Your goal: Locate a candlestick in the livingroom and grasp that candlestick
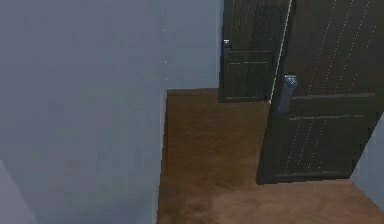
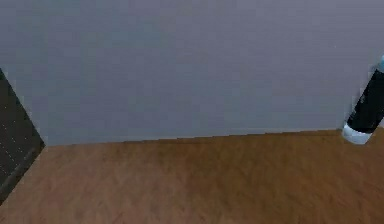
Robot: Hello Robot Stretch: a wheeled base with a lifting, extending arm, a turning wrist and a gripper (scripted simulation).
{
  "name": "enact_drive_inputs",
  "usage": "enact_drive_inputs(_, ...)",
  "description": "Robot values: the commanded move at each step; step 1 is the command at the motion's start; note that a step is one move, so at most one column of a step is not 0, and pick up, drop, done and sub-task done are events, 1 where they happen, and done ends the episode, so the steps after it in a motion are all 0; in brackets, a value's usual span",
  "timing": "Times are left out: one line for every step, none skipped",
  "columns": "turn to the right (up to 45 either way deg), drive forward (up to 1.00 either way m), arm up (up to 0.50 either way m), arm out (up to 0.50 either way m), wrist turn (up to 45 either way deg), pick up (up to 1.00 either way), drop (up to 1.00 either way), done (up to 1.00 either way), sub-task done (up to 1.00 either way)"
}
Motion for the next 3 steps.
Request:
enact_drive_inputs(9.0, 0.0, 0.0, 0.0, 0.0, 0.0, 0.0, 0.0, 0.0)
enact_drive_inputs(3.0, 0.0, 0.0, 0.0, 0.0, 0.0, 0.0, 0.0, 0.0)
enact_drive_inputs(45.0, 0.0, 0.0, 0.0, 0.0, 0.0, 0.0, 0.0, 0.0)
